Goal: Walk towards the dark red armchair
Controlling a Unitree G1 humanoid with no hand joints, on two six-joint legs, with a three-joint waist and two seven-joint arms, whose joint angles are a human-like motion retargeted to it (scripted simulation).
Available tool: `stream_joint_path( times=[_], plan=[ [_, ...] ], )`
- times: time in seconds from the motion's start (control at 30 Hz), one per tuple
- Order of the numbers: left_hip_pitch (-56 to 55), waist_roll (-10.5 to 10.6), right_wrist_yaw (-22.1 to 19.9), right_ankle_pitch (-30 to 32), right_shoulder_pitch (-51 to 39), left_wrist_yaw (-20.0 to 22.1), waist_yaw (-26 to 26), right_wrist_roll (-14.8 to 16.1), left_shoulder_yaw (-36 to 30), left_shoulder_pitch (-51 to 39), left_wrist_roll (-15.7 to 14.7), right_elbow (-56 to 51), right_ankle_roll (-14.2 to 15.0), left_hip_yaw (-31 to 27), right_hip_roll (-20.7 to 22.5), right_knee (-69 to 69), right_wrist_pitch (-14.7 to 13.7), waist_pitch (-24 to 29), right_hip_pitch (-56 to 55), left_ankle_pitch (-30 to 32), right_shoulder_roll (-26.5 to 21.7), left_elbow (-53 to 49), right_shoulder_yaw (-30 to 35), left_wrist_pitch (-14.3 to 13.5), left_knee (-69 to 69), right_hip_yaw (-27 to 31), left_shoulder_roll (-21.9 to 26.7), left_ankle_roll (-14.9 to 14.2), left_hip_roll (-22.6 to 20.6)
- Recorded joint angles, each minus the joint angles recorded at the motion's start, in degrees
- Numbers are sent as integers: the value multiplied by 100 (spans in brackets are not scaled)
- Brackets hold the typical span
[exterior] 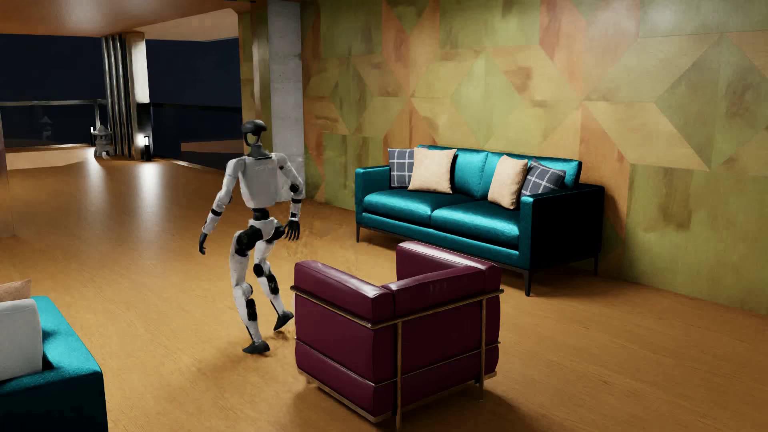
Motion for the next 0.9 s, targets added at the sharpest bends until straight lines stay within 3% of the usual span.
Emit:
stream_joint_path(
  times=[0.03, 0.07, 0.1, 0.13, 0.17, 0.2, 0.23, 0.27, 0.3, 0.33, 0.37, 0.4, 0.47, 0.53, 0.6, 0.7, 0.8, 0.87, 0.9],
  plan=[
    [302, 61, 0, 182, 42, 0, -227, 0, -125, -187, 0, 116, 0, 0, -34, -1138, 0, -9, 14, -238, -82, -152, -79, 0, -93, 0, 62, 0, 64],
    [575, 88, 0, -45, 85, 0, -441, 0, -248, -397, 0, 251, 0, 0, -64, -2155, 0, -22, 103, -523, -165, -304, -149, 0, -134, 0, 132, 0, 107],
    [814, 78, 0, -738, 125, 0, -661, 0, -356, -639, 0, 401, 0, 0, -113, -2946, 0, -35, 230, -833, -253, -470, -194, 0, -116, 0, 201, 0, 128],
    [1026, 44, 0, -2227, 154, 0, -896, 0, -467, -911, 0, 568, 0, 0, -183, -2777, 0, -48, 401, -1162, -346, -643, -209, 0, -64, 0, 279, 0, 137],
    [1287, -44, 0, -187, 226, 0, -1105, 0, -507, -1253, 0, 683, 0, 0, -277, -4051, 0, -45, 357, -1488, -453, -884, -215, 0, 32, 0, 277, 0, 146],
    [1561, -137, 0, 858, 307, 0, -1308, 0, -514, -1583, 0, 781, 0, 0, -374, -4714, 0, -38, 267, -1762, -561, -1149, -225, 0, 134, 0, 246, 0, 157],
    [1831, -229, 0, -180, 400, 0, -1511, 0, -454, -1864, 0, 853, 0, 0, -474, -3933, 0, -34, 126, -1841, -667, -1466, -251, 0, 266, 0, 153, 0, 180],
    [2028, -289, 0, -1010, 500, 0, -1720, 0, -344, -2059, 0, 913, 0, 0, -575, -3018, 0, -45, -16, -1511, -769, -1826, -307, 0, 486, 0, -2, 0, 234],
    [2086, -283, 0, -194, 589, 0, -1924, 0, -228, -2163, 0, 996, 0, 0, -665, -2769, 0, -37, -148, -519, -860, -2190, -409, 0, 901, 0, -215, 0, 366],
    [2093, -211, 0, 980, 689, 0, -2120, 0, -111, -2176, 0, 1101, 0, 0, -785, -2415, 0, 38, -262, 1304, -951, -2558, -577, 0, 1530, 0, -506, 0, 572],
    [1709, -90, 0, 1344, 547, 0, -2284, 0, -222, -2206, 0, 1326, 0, 0, -594, -2132, 0, 193, -311, 3017, -1008, -2761, -572, 0, 2467, 0, -692, 0, 1044],
    [1295, -33, 0, 1537, 412, 0, -2456, 0, -458, -2218, 0, 1470, 0, 0, -408, -1903, 0, 307, -288, 3907, -1047, -2975, -561, 0, 3297, 0, -821, 0, 1450],
    [313, -206, 0, 1241, 266, 0, -2861, 0, -1354, -2254, 0, 1340, 0, 0, -179, -1757, 0, 285, 58, 3972, -955, -3440, -673, 0, 4251, 0, -783, 0, 1856],
    [62, -335, 0, 342, 304, 0, -2756, 0, -1545, -1949, 0, 662, 0, 0, -58, -1819, 0, 184, 437, 2891, -698, -3546, -891, 0, 3156, 0, -742, 0, 1915],
    [147, -336, 0, -651, 238, 0, -2384, 0, -1188, -1453, 0, 107, 0, 0, 40, -1883, 0, 44, 654, 2676, -460, -3211, -806, 0, 1379, 0, -812, 0, 1960],
    [90, -187, 0, -1546, -461, 0, -1960, 0, -449, -696, 0, 217, 0, 0, 185, -2017, 0, -183, 595, 2188, 89, -2036, -261, 0, -337, 0, -756, 0, 2401],
    [-349, -259, 0, -1816, -858, 0, -1555, 0, -391, -86, 0, -34, 0, 0, 89, -2280, 0, -322, 460, 2184, 766, -198, -88, 0, -363, 0, -541, 0, 2495],
    [-440, -407, 0, -1840, -806, 0, -873, 0, -673, 310, 0, -839, 0, 0, 114, -2725, 0, -437, 505, 2382, 930, 876, 377, 0, -35, 0, -385, 0, 2244],
    [-414, -527, 0, -2164, -785, 0, -397, 0, -713, 627, 0, -1316, 0, 0, 234, -2835, 0, -500, 621, 2279, 849, 952, 653, 0, 59, 0, -314, 0, 2003]
  ],
)
